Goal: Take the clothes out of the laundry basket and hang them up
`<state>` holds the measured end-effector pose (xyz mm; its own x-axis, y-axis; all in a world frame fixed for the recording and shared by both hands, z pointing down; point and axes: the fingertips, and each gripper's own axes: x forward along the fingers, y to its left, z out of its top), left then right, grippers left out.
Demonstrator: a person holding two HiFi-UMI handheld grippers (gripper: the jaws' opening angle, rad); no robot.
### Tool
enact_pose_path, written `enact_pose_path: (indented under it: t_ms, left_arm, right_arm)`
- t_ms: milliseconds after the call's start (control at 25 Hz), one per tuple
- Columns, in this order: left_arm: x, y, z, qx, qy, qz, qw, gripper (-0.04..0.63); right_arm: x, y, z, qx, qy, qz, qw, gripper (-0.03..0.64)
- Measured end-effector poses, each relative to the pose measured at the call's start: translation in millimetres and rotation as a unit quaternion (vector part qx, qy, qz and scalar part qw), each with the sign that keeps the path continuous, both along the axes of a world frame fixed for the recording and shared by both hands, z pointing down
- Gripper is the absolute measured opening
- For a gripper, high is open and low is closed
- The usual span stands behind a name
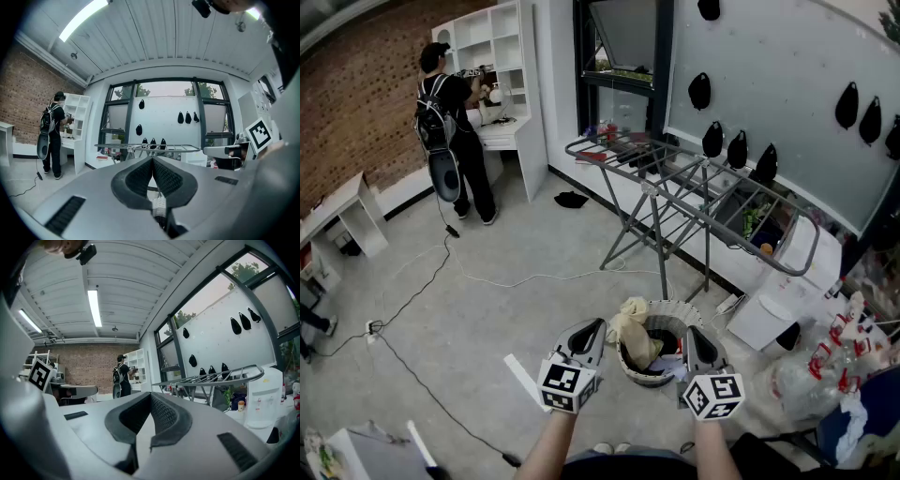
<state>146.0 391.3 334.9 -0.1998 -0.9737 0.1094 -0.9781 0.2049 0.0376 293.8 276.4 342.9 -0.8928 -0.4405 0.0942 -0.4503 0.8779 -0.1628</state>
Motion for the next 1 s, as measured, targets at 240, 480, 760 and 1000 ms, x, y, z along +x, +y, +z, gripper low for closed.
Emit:
enact_pose_path:
  t_ms: [240,480,760,1000]
  left_arm:
    - [-0.1,-5.6,2.6,-0.003,0.000,0.004,1.0000,0.020]
    - [5.0,-12.0,6.6,-0.007,0.004,0.012,0.9999,0.020]
    - [5.0,-13.2,18.1,-0.015,0.022,0.013,0.9995,0.020]
    - [7.0,-14.5,19.0,-0.016,0.026,0.014,0.9994,0.021]
  right_arm:
    - [-3.7,-1.3,0.6,-0.003,-0.002,-0.003,1.000,0.000]
    - [-3.7,-4.2,4.6,-0.004,-0.006,-0.012,1.000,0.000]
    - [-1.8,-7.0,9.0,-0.017,-0.007,-0.006,1.000,0.002]
    - [-4.3,-8.1,9.4,-0.020,-0.008,-0.017,1.000,0.002]
